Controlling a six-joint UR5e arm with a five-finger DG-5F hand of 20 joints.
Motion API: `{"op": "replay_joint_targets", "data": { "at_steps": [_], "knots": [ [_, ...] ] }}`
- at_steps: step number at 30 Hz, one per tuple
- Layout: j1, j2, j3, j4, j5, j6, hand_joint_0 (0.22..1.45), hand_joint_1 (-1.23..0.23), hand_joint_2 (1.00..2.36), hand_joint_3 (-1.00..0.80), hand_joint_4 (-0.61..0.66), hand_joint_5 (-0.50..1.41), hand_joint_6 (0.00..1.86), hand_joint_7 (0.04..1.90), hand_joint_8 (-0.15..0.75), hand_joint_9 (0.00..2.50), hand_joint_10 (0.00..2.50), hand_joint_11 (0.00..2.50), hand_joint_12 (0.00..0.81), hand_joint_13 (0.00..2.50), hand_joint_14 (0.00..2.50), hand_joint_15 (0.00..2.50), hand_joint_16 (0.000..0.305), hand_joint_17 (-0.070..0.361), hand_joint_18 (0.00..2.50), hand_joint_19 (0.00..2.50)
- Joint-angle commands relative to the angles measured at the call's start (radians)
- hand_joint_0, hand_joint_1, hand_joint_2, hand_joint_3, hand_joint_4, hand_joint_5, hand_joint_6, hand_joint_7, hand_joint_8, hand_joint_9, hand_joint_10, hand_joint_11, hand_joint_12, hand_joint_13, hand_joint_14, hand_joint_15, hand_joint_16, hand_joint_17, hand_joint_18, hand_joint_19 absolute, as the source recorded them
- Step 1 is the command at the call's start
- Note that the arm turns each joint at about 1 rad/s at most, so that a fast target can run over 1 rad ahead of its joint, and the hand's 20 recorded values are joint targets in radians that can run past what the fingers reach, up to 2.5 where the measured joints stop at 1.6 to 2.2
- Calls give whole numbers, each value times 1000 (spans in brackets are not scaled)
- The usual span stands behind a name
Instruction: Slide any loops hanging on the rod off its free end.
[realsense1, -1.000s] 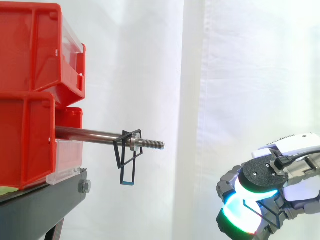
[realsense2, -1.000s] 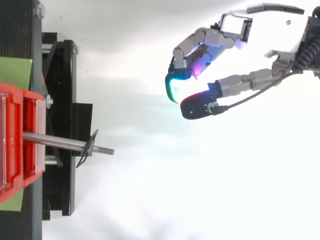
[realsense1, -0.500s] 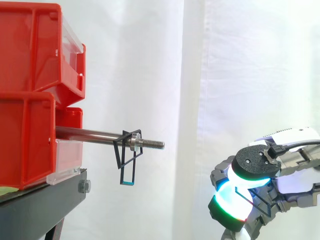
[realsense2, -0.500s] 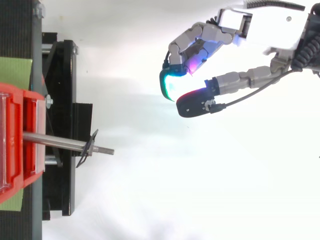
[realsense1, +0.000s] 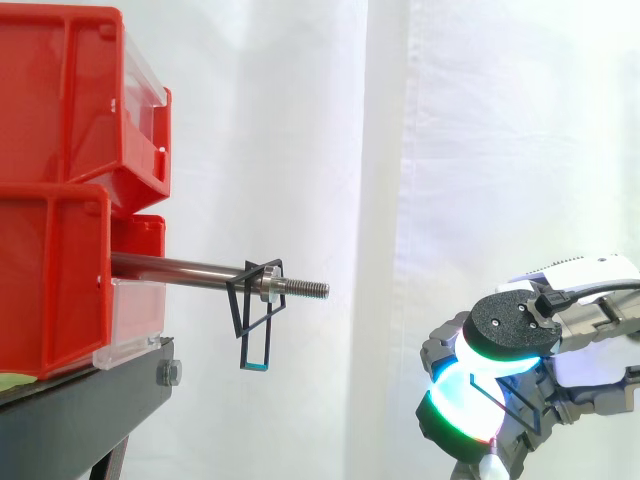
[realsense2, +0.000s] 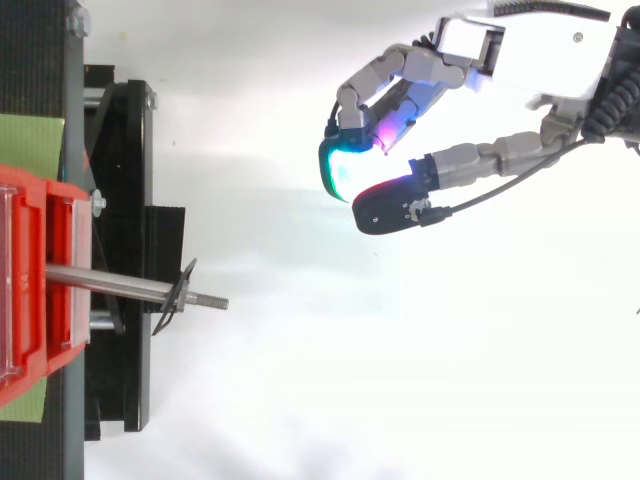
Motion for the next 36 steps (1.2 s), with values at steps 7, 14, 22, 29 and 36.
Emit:
{"op": "replay_joint_targets", "data": {
  "at_steps": [7,14,22,29,36],
  "knots": [
    [0,1,0,0,0,-1,534,-721,1044,7,-97,-75,883,979,300,1078,13,383,432,818,10,290,69,156,726,248],
    [0,1,0,0,0,-1,532,-720,1054,3,-97,-75,883,980,303,1084,13,390,435,821,10,294,70,157,730,250],
    [0,1,0,0,0,-1,527,-717,1067,2,-96,-74,882,984,304,1081,12,378,436,816,10,296,70,158,733,246],
    [0,1,0,0,0,-1,526,-716,1069,3,-95,-74,881,991,299,1087,13,387,436,817,10,292,70,159,734,248],
    [0,1,0,0,0,-1,518,-713,1096,-2,-96,-73,880,993,301,1093,14,379,438,819,10,292,71,160,741,246]
  ]
}}
